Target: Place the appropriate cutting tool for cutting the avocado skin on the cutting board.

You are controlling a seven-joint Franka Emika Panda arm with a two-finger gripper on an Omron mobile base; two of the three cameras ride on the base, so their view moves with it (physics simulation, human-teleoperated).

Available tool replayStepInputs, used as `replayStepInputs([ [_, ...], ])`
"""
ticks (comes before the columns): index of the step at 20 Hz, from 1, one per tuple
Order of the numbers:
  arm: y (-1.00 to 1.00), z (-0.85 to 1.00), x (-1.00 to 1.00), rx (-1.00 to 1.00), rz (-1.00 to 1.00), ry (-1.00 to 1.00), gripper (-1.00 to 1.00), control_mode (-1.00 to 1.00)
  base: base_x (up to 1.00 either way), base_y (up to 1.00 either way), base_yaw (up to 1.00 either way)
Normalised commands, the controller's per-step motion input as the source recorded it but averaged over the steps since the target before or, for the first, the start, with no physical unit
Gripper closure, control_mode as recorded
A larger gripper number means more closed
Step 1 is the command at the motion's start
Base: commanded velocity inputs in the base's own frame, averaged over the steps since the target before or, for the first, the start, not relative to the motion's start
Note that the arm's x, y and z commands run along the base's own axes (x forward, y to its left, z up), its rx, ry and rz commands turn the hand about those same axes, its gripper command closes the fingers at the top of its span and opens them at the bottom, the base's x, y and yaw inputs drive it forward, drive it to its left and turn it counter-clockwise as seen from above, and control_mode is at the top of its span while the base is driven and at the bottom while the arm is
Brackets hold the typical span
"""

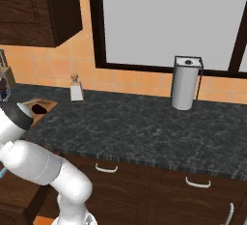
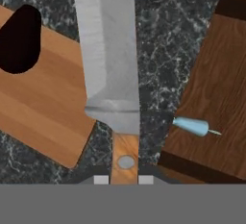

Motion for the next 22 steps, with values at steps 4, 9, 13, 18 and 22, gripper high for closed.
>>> replayStepInputs([
  [4,0.27,-0.30,0.53,-0.06,0.00,0.08,1.00,-1.00,0.00,0.00,0.00],
  [9,0.23,-0.17,0.54,-0.04,0.00,0.04,1.00,-1.00,0.00,0.00,0.00],
  [13,0.14,-0.25,0.51,-0.05,0.00,0.04,1.00,-1.00,0.00,0.00,0.00],
  [18,0.00,-0.42,0.22,-0.03,0.00,0.04,1.00,-1.00,0.00,0.00,0.00],
  [22,0.00,-0.47,0.00,0.00,0.02,0.00,1.00,-1.00,0.00,0.00,0.00],
])
